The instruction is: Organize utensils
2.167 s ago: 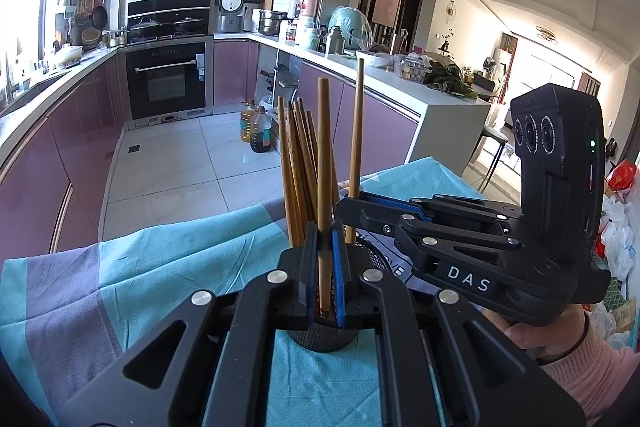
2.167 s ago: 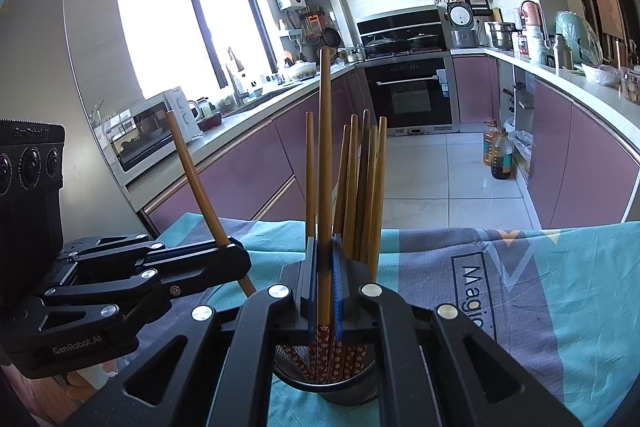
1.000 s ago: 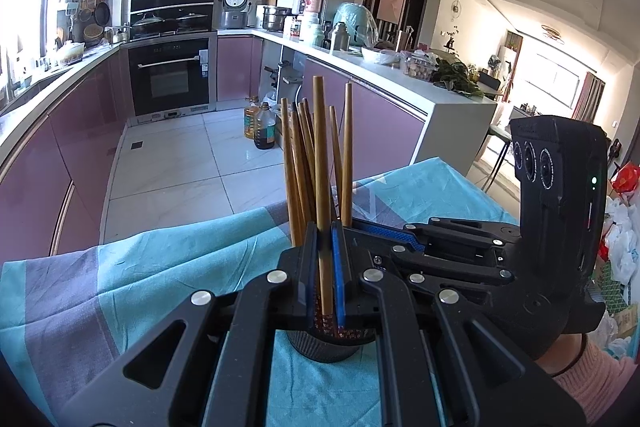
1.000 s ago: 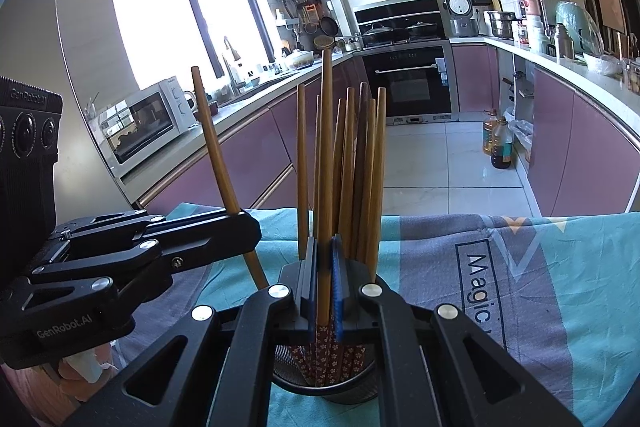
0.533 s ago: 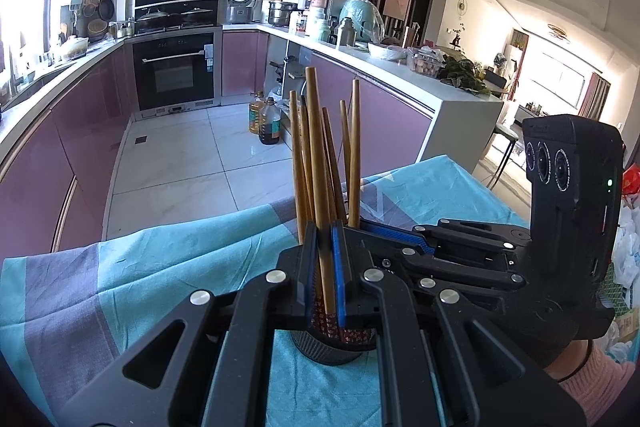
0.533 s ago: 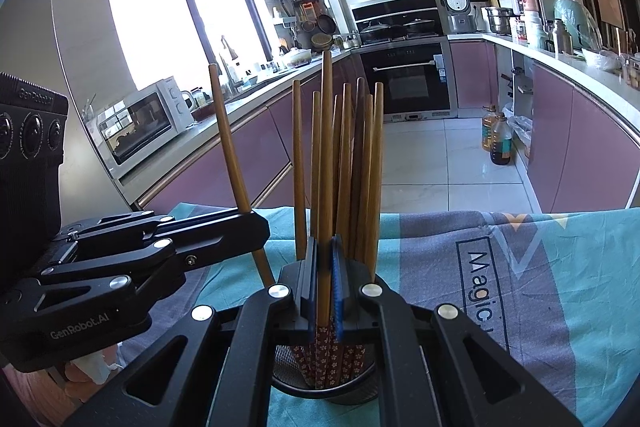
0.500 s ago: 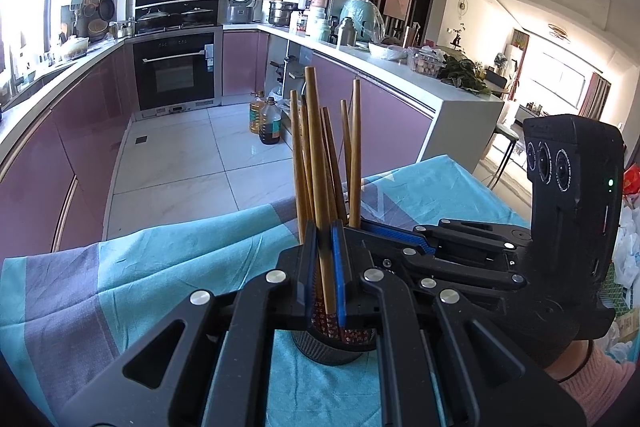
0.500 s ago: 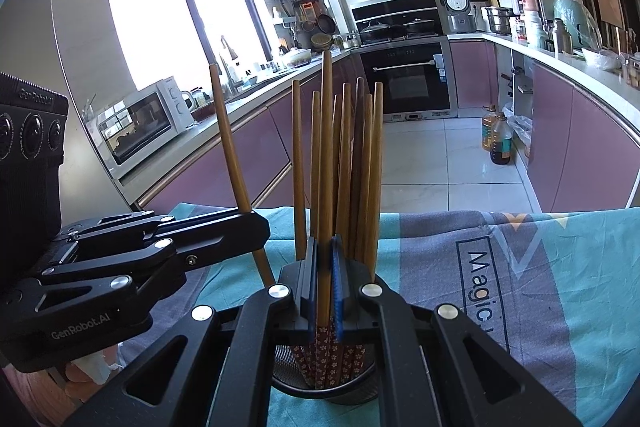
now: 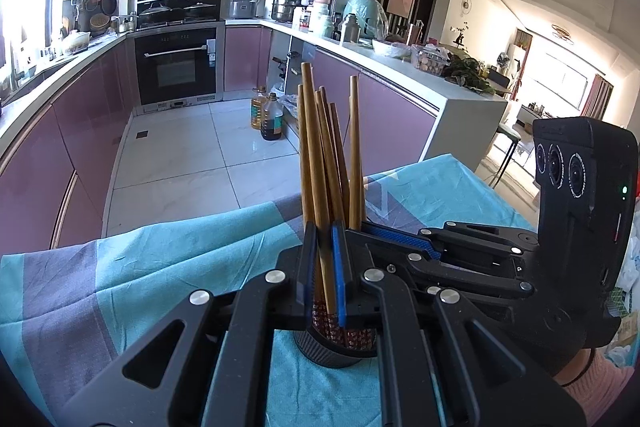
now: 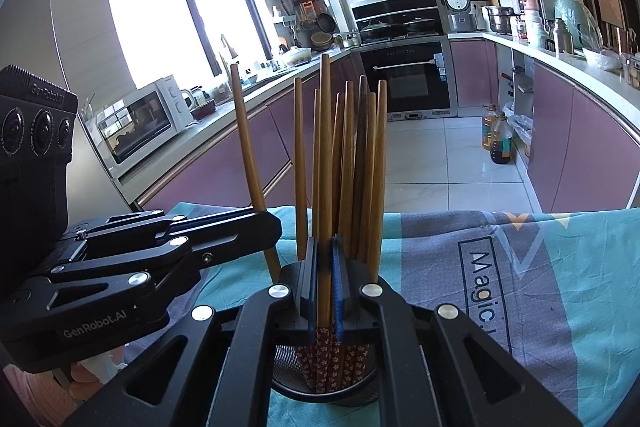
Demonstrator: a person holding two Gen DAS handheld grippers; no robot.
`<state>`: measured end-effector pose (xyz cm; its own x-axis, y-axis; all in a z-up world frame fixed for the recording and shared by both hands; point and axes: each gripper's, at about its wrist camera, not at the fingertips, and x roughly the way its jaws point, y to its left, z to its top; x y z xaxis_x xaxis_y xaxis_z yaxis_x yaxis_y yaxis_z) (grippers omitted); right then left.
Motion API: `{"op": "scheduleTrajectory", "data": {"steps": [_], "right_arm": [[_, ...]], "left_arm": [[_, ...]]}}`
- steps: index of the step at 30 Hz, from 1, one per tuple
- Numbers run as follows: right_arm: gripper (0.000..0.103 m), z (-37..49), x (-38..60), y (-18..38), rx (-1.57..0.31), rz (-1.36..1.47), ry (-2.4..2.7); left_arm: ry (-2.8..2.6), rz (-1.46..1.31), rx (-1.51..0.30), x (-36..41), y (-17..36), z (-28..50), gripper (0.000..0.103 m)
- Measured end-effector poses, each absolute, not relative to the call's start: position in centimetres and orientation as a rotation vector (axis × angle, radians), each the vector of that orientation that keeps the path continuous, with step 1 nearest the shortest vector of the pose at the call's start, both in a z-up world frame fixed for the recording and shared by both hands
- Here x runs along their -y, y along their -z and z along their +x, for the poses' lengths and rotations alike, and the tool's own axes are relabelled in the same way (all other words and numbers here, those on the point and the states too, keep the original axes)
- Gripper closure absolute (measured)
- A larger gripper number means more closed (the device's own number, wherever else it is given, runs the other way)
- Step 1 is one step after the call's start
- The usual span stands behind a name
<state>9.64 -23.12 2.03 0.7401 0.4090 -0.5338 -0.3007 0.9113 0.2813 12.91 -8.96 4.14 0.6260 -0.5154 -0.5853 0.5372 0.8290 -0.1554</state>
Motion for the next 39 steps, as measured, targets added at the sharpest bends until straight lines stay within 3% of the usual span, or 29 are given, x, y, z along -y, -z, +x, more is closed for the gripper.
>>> {"op": "scheduleTrajectory", "data": {"steps": [30, 36, 39], "right_arm": [[0.095, 9.8, 22.9, -2.2, -0.623, 0.184, -0.386], [0.095, 9.2, 23.2, -2.5, -0.610, 0.182, -0.381], [0.091, 8.8, 23.2, -2.5, -0.605, 0.176, -0.376]], "left_arm": [[0.588, 0.016, -0.696, 9.0, -3.1, 14.7, 0.096], [0.573, 0.008, -0.685, 8.7, -3.2, 14.6, 0.088], [0.557, 0.003, -0.672, 8.2, -3.2, 14.1, 0.078]]}}
